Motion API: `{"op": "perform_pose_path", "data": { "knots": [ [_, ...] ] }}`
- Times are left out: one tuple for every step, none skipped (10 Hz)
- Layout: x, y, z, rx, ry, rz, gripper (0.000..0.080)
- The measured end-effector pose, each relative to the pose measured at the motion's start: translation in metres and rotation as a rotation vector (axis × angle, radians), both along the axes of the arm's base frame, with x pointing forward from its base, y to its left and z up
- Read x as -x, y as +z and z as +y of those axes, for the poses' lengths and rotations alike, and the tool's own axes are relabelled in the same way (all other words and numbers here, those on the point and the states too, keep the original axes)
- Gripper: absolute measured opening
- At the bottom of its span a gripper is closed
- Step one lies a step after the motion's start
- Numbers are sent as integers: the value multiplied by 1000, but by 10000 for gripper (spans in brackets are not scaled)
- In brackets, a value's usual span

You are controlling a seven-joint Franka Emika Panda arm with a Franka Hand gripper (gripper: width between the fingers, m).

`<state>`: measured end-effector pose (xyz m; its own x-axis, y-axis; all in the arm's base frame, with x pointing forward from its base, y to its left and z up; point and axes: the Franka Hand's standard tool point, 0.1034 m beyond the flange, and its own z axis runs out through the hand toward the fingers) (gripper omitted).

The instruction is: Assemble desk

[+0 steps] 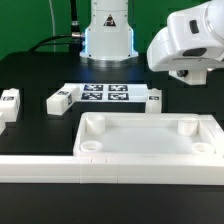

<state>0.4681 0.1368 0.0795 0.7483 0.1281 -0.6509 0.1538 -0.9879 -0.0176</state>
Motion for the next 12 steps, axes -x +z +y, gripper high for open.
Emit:
{"op": "perform_pose_path", "data": {
  "knots": [
    [-8, 8, 2, -13, -3, -80, 289],
    [-15, 19, -2, -34, 5, -136, 289],
    [-26, 31, -10, -40, -2, -171, 290],
    [-38, 39, -13, -47, -13, -231, 291],
    [-44, 41, -12, -57, -14, -294, 291],
    [-47, 39, -11, -68, -16, -356, 291],
    [-52, 39, -10, -83, -18, -445, 291],
    [-52, 39, -10, -94, -20, -509, 291],
    [-53, 39, -9, -101, -21, -546, 291],
    [-69, 48, -8, -119, -36, -628, 291],
    [-81, 57, -9, -132, -50, -683, 291],
    [-96, 68, -11, -148, -64, -761, 291]
  ]
}}
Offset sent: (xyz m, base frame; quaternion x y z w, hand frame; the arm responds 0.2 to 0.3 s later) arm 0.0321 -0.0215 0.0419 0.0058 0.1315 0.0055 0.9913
